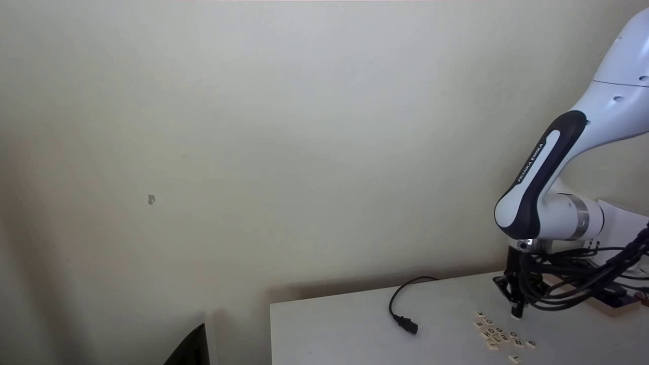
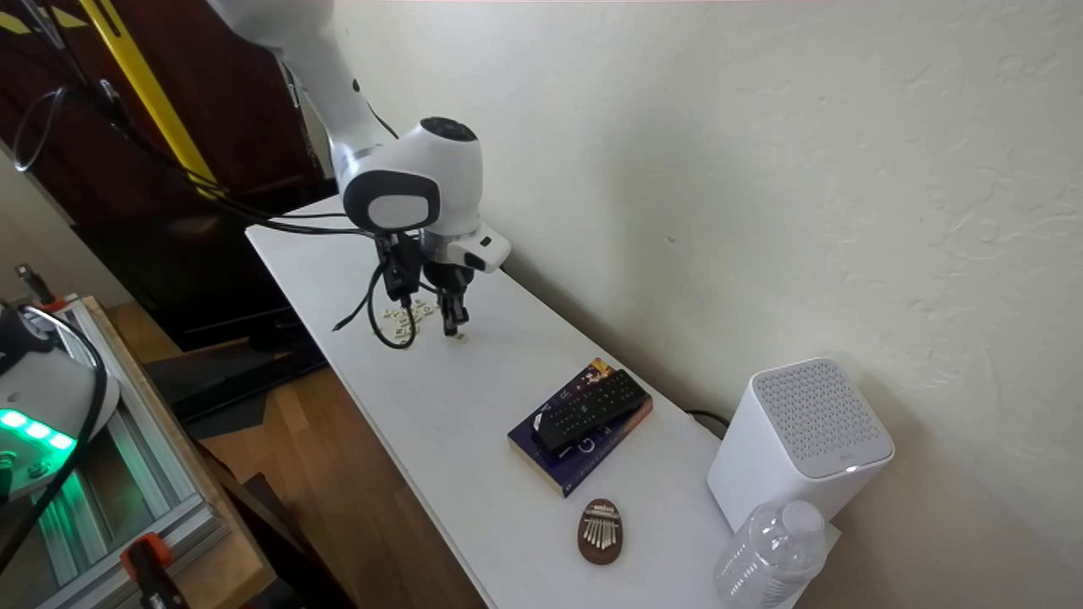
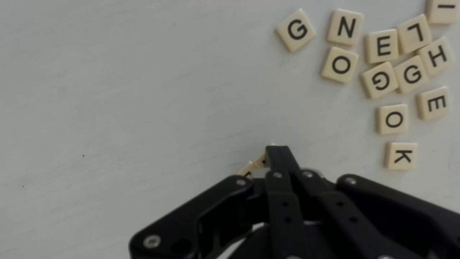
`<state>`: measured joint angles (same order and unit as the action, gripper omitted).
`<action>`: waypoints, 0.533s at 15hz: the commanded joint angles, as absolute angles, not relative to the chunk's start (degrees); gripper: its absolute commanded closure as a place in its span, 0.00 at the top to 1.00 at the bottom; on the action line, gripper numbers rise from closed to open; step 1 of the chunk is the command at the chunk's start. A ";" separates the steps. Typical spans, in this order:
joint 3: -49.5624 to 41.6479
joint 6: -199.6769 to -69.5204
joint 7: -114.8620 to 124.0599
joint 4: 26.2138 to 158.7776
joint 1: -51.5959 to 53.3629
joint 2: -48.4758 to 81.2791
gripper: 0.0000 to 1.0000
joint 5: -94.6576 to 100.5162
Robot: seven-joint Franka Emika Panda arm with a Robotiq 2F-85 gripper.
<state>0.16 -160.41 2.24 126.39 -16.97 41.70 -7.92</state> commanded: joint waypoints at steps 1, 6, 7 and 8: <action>-0.01 -159.36 1.91 123.98 -16.89 44.46 0.00 -9.91; -0.05 -160.20 1.98 125.96 -16.53 42.38 0.00 -9.85; -0.44 -160.48 2.39 126.28 -16.06 42.09 0.00 -9.70; -0.58 -160.99 2.59 126.74 -15.77 41.69 0.00 -9.67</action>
